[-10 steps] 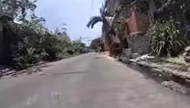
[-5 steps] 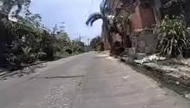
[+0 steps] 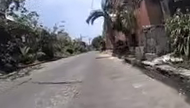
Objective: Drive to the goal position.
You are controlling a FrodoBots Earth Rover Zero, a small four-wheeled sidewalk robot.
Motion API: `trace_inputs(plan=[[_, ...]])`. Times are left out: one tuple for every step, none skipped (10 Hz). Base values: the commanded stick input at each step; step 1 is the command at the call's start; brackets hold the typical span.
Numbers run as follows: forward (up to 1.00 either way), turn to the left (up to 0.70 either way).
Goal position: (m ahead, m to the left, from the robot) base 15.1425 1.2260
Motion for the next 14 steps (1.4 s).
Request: trace_inputs(plan=[[1.0,0.0],[1.0,0.0],[1.0,0.0],[1.0,0.0],[1.0,0.0],[1.0,0.0],[1.0,0.0],[1.0,0.0],[1.0,0.0],[1.0,-0.06],[1.0,-0.21],[1.0,-0.27],[1.0,-0.24],[1.0,-0.06]])
